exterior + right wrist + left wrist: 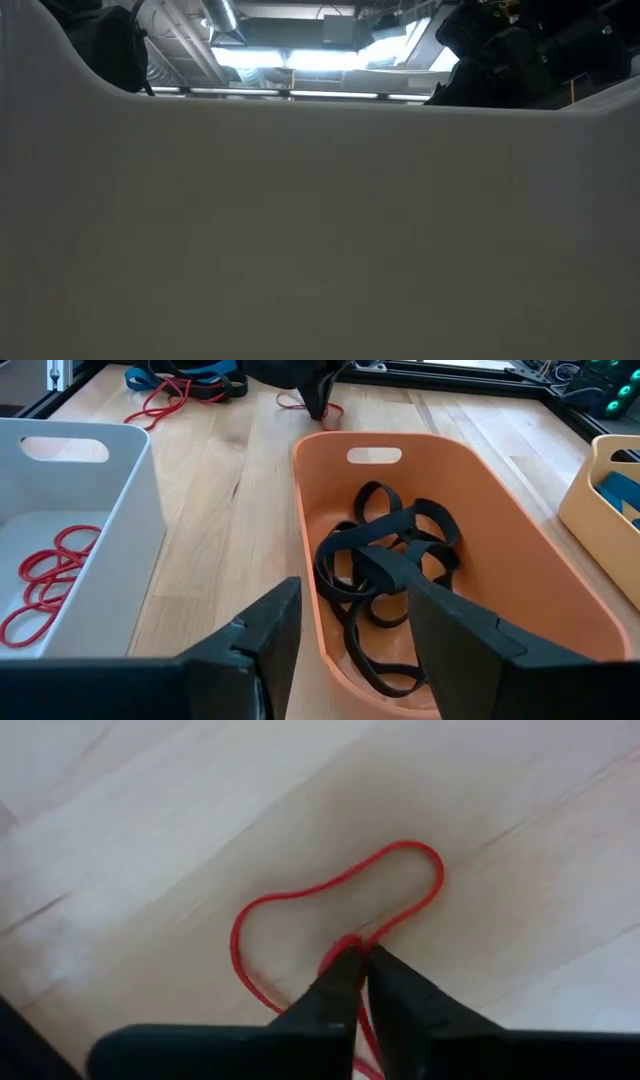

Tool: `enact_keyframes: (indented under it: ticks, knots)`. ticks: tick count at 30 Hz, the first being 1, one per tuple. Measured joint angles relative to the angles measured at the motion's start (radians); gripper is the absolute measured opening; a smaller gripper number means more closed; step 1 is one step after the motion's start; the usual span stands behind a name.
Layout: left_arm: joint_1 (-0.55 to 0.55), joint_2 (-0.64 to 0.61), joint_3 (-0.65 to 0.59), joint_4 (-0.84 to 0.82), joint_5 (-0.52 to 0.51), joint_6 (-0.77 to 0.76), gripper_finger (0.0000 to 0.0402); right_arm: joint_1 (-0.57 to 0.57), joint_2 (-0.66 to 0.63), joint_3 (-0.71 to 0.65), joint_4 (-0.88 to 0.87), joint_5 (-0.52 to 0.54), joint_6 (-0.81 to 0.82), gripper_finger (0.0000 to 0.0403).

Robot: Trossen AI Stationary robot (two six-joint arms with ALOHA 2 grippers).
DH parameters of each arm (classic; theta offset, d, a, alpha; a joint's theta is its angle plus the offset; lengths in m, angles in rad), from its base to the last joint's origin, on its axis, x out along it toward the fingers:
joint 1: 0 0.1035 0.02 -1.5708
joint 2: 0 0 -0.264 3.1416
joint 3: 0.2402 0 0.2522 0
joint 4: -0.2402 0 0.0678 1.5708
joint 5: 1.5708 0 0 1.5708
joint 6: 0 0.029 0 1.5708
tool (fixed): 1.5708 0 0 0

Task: Sort rubber bands into baskets
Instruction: Put the red rubber band in the white bin

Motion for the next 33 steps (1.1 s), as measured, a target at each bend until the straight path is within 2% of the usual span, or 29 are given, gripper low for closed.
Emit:
enact_keyframes:
  ticks: [2,11,14,19,33]
  knots:
    - [0.0,0.0,-0.001,0.006,-0.001,0.025,0.0005,0.0,0.0,0.0,0.0,0.0,0.0,0.0182]
    - [-0.024,0.008,0.042,0.001,-0.023,0.074,0.0002,0.0,0.0,0.0,0.0,0.0,0.0,0.0182]
    - [-0.037,0.004,0.093,0.045,-0.049,0.078,0.0004,0.0,0.0,0.0,-0.001,0.0,0.0,0.0182]
    - [-0.063,0.002,0.171,0.026,-0.072,0.107,0.0002,0.0,0.0,0.0,0.002,0.0,0.0,0.0182]
    - [-0.152,0.002,0.419,0.077,-0.193,0.28,0.0002,0.0,0.0,0.0,0.0,0.0,0.0,0.0182]
